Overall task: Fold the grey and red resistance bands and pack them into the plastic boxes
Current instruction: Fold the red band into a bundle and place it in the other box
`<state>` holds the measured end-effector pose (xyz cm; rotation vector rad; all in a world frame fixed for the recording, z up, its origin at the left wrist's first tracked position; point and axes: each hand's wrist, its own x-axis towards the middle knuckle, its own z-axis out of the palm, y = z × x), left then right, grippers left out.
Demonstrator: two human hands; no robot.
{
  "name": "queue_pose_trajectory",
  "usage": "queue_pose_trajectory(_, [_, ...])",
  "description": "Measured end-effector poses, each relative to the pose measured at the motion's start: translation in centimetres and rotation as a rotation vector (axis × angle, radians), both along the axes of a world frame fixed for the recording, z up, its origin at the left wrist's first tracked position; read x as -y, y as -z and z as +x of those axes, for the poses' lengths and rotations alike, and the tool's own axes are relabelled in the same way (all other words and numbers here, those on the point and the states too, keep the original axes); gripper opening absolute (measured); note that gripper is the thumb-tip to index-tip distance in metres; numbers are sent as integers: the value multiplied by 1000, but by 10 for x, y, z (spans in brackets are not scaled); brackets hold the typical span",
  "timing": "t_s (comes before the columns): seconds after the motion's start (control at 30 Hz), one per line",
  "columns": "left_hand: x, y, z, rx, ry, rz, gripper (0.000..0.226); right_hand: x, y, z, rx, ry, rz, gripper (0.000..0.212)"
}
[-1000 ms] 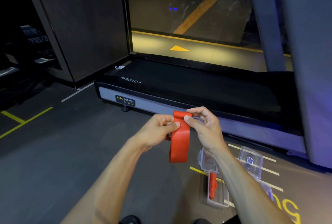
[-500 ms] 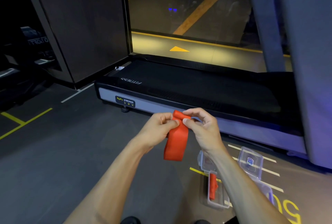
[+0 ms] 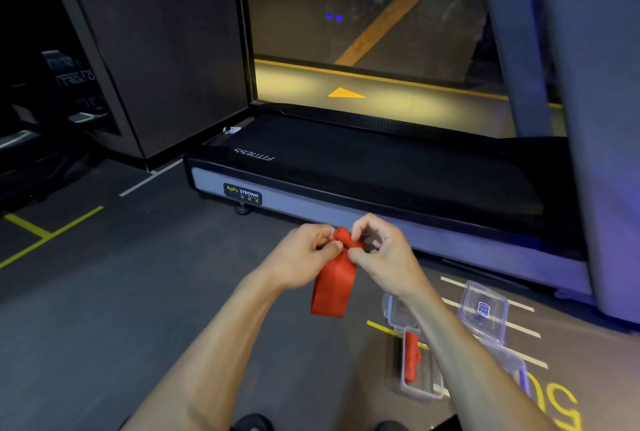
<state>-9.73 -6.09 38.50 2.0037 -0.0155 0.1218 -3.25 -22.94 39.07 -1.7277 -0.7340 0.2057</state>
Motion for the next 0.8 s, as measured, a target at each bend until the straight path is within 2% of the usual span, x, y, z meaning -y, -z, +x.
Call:
queue_pose_trajectory(0.13, [-4,3,0,-50,21,10,32,5,0,0,41,-10,-35,16])
queue_pose_trajectory(0.27, [7,2,2,-130,-11,-165,19,6,0,0,72,56,17,16])
queue_pose_trajectory(0.37, [13,2,4,-167,-16,-218,20,8,-4,0,41,108,95,13])
queue_pose_trajectory(0.8, [5,2,7,-102,-87,66,33,6,5,9,-235,186,88,27])
